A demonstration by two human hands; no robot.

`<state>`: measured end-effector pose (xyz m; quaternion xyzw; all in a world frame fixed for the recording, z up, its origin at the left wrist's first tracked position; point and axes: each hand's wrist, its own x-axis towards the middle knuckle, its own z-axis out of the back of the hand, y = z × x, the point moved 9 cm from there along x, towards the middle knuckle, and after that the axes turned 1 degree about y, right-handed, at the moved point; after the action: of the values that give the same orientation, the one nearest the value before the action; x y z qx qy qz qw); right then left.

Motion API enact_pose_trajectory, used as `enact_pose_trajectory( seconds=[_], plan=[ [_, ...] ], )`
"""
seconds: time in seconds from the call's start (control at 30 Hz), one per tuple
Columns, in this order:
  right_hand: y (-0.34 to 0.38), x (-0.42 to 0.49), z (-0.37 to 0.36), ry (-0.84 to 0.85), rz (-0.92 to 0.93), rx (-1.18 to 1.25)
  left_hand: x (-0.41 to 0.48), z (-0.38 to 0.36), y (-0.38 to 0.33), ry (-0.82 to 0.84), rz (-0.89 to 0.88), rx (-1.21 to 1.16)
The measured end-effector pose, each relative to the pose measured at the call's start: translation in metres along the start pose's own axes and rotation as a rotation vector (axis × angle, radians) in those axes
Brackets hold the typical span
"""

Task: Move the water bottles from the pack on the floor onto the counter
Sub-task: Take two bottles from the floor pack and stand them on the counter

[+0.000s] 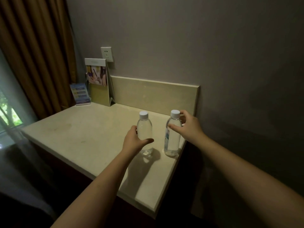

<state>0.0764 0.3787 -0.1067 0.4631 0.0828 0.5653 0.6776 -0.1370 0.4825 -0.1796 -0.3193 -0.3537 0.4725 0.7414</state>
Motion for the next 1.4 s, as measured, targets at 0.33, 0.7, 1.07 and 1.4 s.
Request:
enact_pose_trajectory(
  seconds=[0.33, 0.7, 1.07, 1.4],
  plan=[
    [-0.021, 0.087, -0.042, 0.154, 0.036, -0.013, 0.107, 0.0, 0.034, -0.082, 0.035, 0.054],
    [-0.04, 0.093, -0.046, 0.355, -0.064, 0.117, 0.153, -0.008, 0.042, -0.114, 0.003, 0.034],
    [-0.087, 0.052, -0.064, 0.257, -0.317, 0.032, 0.1, -0.018, -0.001, 0.053, -0.384, 0.032],
    [-0.101, 0.042, -0.071, 0.123, -0.367, -0.09, 0.108, -0.115, -0.028, 0.517, -0.353, 0.058]
  ],
)
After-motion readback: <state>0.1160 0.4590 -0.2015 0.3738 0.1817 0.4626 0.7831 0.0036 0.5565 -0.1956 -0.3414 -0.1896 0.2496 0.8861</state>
